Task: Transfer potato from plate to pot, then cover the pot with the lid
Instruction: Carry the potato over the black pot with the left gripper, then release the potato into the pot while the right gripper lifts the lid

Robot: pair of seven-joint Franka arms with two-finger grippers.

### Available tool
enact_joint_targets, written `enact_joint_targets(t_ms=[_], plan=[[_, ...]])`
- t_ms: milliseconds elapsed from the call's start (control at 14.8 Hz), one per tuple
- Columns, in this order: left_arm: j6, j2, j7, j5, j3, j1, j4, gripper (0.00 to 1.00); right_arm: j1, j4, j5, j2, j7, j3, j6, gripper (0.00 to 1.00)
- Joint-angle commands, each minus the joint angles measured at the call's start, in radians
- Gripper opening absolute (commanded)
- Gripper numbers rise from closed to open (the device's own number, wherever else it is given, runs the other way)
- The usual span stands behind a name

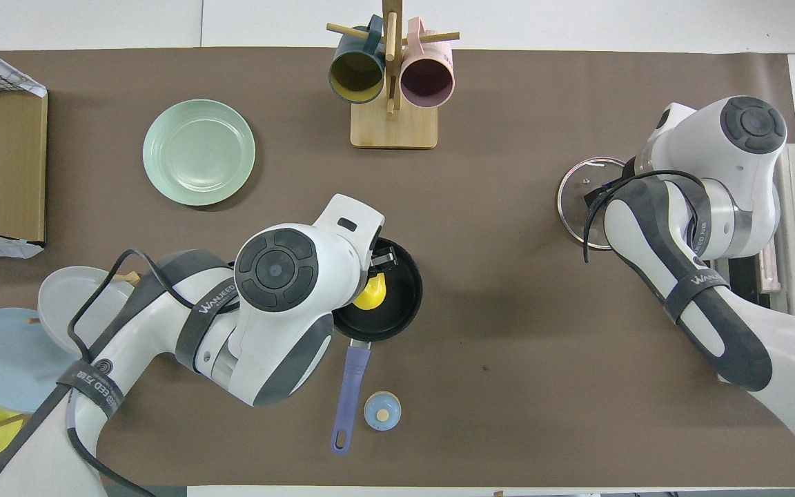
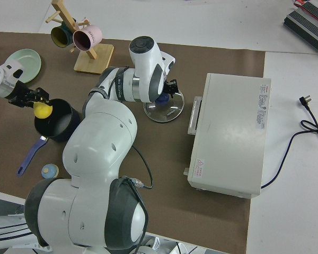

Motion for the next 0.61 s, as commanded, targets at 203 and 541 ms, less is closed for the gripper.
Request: enact_joint_targets(t_ms=[203, 541], plan=[[0.126, 0.013, 0.002, -0.017, 0.020, -0.048, -0.091, 0.00, -0.010, -0.001, 0.020, 0.000, -0.015, 0.006, 0.003, 0.52], [0.158, 0.045, 0.006, -0.014, 0.020, -0.069, -0.108, 0.00, -0.001, 0.112, 0.022, 0.000, 0.004, 0.009, -0.149, 0.45]])
